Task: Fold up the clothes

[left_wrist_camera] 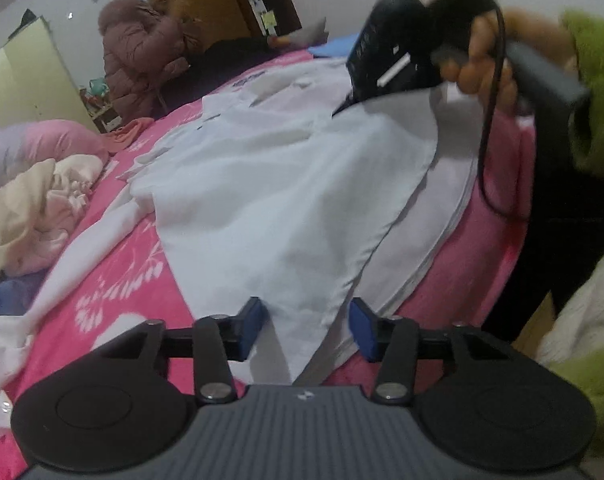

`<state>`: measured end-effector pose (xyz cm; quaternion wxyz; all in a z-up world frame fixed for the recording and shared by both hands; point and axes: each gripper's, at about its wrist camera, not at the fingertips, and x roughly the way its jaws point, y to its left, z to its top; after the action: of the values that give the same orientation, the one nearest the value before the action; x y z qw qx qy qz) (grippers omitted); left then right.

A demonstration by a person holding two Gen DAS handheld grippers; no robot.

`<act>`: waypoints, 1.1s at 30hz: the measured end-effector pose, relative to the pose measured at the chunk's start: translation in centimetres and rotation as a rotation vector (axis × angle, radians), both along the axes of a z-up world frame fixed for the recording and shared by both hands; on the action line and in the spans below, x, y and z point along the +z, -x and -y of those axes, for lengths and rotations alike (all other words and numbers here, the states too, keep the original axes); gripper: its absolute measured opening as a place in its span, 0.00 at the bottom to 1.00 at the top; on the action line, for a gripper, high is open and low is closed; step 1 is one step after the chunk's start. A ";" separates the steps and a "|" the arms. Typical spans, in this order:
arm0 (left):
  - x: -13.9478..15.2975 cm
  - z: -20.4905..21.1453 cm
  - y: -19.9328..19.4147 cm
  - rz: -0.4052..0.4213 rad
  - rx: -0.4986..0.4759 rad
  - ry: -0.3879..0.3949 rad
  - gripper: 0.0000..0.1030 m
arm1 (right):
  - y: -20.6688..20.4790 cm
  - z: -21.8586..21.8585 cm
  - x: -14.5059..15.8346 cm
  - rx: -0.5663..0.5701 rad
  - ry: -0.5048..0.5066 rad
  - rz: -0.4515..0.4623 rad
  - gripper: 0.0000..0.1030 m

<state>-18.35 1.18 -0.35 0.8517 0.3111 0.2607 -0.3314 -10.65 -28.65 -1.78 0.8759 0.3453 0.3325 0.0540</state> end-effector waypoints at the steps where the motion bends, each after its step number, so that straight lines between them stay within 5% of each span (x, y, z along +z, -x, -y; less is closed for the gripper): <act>1: 0.0 -0.1 0.0 -0.007 0.006 0.005 0.42 | 0.0 -0.1 0.1 0.002 -0.003 0.003 0.02; 4: 0.4 -0.7 0.1 -0.015 0.021 0.031 0.38 | 0.0 -0.5 0.3 0.009 -0.009 0.012 0.02; 8: 0.5 -1.1 0.0 0.002 0.026 0.016 0.21 | -0.1 -0.9 0.7 0.024 -0.013 0.023 0.02; 14: 2.4 -3.2 -0.4 -0.040 0.076 0.124 0.13 | -0.3 -1.5 1.9 0.042 -0.021 0.047 0.02; 19: 3.5 -7.0 -3.6 -0.238 0.234 0.379 0.11 | -1.1 -1.8 2.3 0.055 -0.040 0.056 0.02; 25: 1.5 -12.4 -8.1 -0.587 0.468 0.738 0.10 | -2.2 -1.7 2.6 0.033 -0.054 0.052 0.05; 30: 0.7 -13.6 -7.9 -0.601 0.512 0.751 0.10 | 2.9 -1.1 4.3 0.024 0.069 0.106 0.09; 33: 0.4 -13.5 -7.4 -0.602 0.508 0.724 0.13 | 6.7 0.4 3.3 -0.052 0.065 0.050 0.12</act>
<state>-10.97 14.68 0.09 0.8454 -0.1843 0.4298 -0.2582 -17.36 -29.08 1.48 0.8957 0.3238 0.3032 0.0292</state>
